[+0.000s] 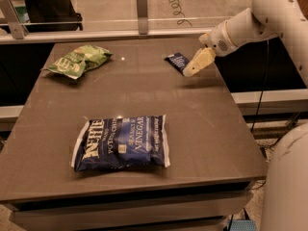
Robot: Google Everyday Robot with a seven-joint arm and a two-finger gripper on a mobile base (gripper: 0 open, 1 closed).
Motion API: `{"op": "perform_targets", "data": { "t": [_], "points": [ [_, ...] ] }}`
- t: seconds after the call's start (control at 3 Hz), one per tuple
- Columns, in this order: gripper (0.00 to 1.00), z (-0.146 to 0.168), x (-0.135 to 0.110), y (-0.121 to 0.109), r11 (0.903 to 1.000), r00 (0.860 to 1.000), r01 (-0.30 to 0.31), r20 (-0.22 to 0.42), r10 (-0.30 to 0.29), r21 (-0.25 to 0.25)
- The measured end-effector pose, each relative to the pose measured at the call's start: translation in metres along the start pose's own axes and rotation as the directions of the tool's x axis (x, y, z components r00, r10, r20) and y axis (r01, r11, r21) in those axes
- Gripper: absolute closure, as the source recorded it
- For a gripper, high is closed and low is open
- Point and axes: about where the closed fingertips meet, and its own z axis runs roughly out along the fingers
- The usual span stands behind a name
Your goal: Pick rxbar blueberry
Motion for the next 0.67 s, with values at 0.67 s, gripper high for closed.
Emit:
{"op": "perform_targets", "data": {
  "t": [0.67],
  "points": [
    [0.00, 0.032, 0.006, 0.015, 0.9984, 1.000, -0.019, 0.002, 0.019, -0.053]
  ]
}}
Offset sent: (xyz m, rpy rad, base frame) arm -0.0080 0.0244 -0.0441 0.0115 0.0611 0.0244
